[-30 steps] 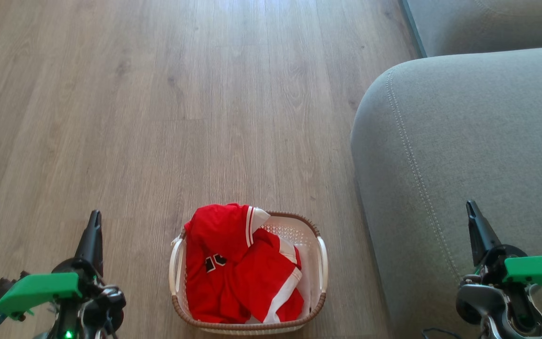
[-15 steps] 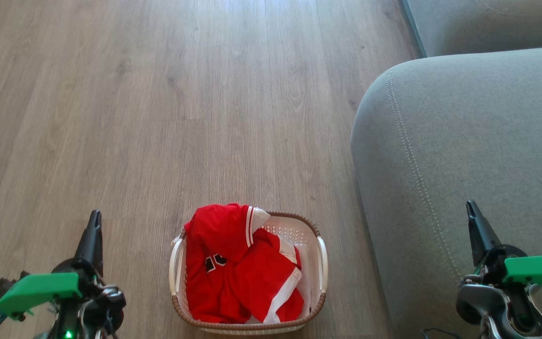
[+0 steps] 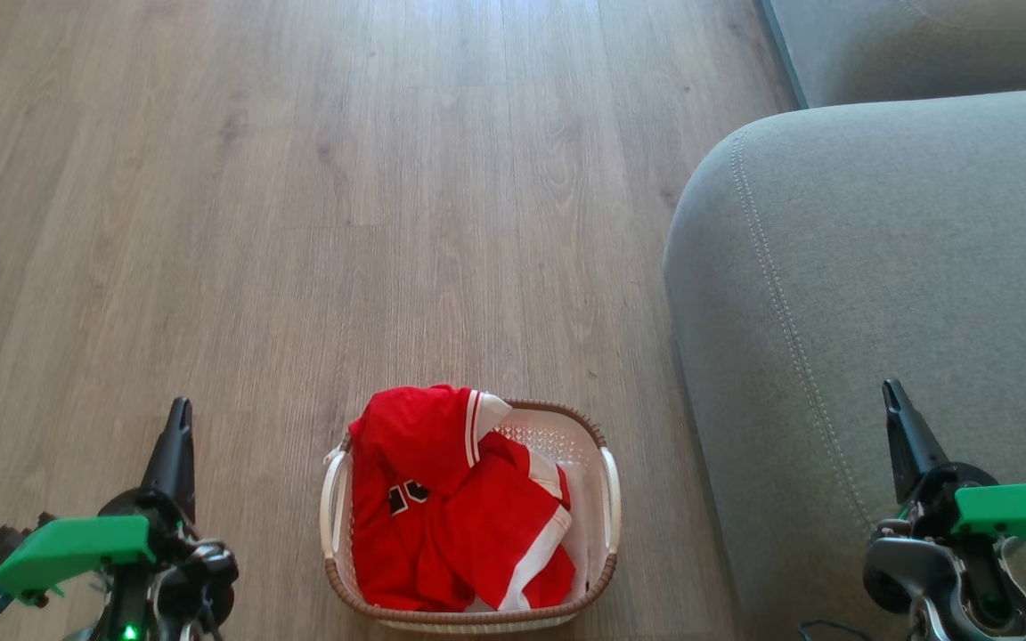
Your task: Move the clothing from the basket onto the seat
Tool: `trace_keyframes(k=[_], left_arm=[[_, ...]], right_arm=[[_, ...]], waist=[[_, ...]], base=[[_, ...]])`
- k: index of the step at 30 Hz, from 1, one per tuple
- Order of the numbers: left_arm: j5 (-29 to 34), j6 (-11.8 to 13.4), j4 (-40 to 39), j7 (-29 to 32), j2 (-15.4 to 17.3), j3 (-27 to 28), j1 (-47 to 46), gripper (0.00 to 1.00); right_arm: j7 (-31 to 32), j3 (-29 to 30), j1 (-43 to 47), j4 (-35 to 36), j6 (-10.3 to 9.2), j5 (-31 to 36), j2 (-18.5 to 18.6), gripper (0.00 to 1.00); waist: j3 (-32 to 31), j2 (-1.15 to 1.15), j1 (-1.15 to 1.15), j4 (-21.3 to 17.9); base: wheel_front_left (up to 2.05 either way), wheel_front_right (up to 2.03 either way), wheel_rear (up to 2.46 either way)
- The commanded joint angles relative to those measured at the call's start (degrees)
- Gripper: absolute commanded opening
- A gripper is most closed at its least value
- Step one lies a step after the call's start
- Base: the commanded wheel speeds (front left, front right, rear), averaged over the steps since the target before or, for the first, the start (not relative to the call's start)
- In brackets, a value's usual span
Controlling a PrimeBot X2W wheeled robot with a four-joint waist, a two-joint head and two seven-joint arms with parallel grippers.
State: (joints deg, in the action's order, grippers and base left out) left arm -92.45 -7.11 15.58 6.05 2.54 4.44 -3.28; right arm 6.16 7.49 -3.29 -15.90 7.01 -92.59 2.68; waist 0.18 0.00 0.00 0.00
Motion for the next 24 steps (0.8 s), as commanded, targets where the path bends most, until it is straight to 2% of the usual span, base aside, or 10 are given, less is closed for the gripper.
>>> trace_keyframes(k=[1, 8, 9, 13, 24], left_arm=[[0.27, -0.37, -1.55, 0.43, 0.33, 2.07, -2.9, 0.0], [0.27, -0.37, -1.55, 0.43, 0.33, 2.07, -2.9, 0.0], [0.0, 0.0, 0.0, 0.0, 0.0, 0.0, -0.01, 1.0], [-0.01, 0.05, 3.05, -0.11, -0.17, -0.21, 1.58, 1.0], [0.09, 0.02, 1.32, -1.87, -0.13, -0.87, 1.5, 1.0]], right_arm=[[0.32, -0.97, -2.9, 1.88, 0.47, 0.42, 0.2, 0.0], [0.32, -0.98, -2.9, 1.88, 0.47, 0.41, 0.2, 0.0], [0.0, 0.0, -0.01, 0.01, 0.0, 0.0, 0.0, 1.0], [-0.05, -0.38, 1.64, -3.12, -0.03, -0.01, -0.33, 1.0], [-1.9, -2.01, 1.4, -1.1, 0.01, 0.9, -0.28, 1.0]], waist=[[0.0, 0.0, 0.0, 0.0], [0.0, 0.0, 0.0, 0.0], [0.0, 0.0, 0.0, 0.0], [0.0, 0.0, 0.0, 0.0], [-0.03, 0.0, 0.0, 0.12]], base=[[0.0, 0.0, 0.0], [0.0, 0.0, 0.0], [0.0, 0.0, 0.0], [0.0, 0.0, 0.0], [0.0, 0.0, 0.0]])
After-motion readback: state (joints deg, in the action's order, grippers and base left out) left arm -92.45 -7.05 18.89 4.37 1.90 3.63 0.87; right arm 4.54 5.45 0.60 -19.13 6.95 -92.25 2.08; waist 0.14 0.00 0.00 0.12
